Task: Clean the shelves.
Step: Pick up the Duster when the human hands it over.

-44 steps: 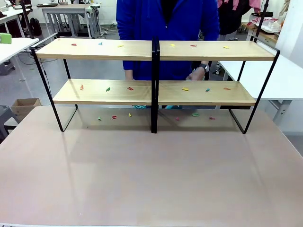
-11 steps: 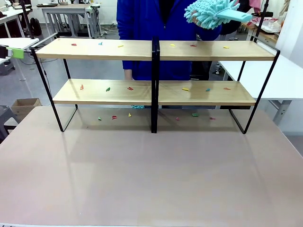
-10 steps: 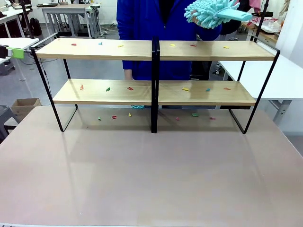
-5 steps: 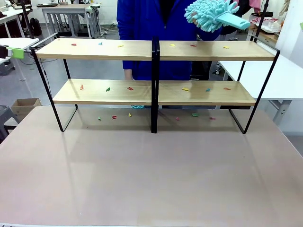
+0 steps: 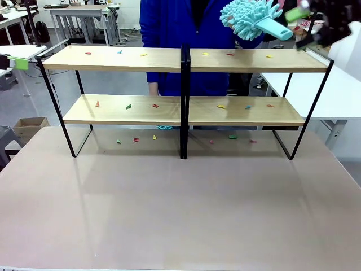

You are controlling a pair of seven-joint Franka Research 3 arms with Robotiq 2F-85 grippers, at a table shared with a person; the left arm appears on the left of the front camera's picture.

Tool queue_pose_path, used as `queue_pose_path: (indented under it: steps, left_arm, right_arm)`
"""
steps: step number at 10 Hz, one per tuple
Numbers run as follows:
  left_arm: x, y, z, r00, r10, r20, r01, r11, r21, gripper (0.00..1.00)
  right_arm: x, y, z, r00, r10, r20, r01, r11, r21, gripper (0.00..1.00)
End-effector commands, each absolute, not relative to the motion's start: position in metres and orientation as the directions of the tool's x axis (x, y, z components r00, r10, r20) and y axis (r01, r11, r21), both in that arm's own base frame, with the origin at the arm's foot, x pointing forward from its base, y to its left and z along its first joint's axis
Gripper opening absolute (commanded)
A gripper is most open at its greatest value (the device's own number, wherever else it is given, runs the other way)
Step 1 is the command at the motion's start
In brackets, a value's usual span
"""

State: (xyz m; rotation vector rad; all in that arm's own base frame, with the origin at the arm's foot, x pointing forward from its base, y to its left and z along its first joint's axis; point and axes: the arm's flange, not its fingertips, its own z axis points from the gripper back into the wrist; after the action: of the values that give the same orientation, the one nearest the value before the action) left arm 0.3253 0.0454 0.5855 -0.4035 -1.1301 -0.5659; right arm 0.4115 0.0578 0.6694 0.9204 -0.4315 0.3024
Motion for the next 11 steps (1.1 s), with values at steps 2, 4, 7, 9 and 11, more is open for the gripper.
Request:
queue_pose_path:
  steps: [2, 4, 7, 9, 11]
  left_arm:
    - [0.326, 0.045, 0.585, 0.313, -0.22, 0.924, 0.612, 0.791, -0.019, 1.0]
    - [0.326, 0.045, 0.585, 0.313, -0.22, 0.924, 0.612, 0.791, -0.019, 1.0]
    - [0.326, 0.045, 0.585, 0.313, -0.22, 0.924, 0.612, 0.791, -0.019, 1.0]
    - [0.326, 0.045, 0.585, 0.313, -0.22, 0.924, 0.612, 0.791, -0.019, 1.0]
    - [0.326, 0.045, 0.585, 0.313, -0.22, 0.924, 0.612, 0.791, -0.019, 1.0]
  right_arm:
    - [0.42, 0.081, 0.695, 0.923, 0.052, 0.382, -0.353, 0.511, 0.784, 1.0]
    - [0.423, 0.091, 0.689, 0.935, 0.054, 0.352, -0.318, 0.574, 0.755, 1.0]
    - [0.434, 0.094, 0.68, 0.94, 0.006, 0.342, -0.282, 0.582, 0.763, 1.0]
    - [0.445, 0.1, 0.673, 0.933, -0.085, 0.35, -0.237, 0.587, 0.774, 1.0]
    - [0.454, 0.104, 0.667, 0.925, -0.142, 0.352, -0.211, 0.577, 0.789, 1.0]
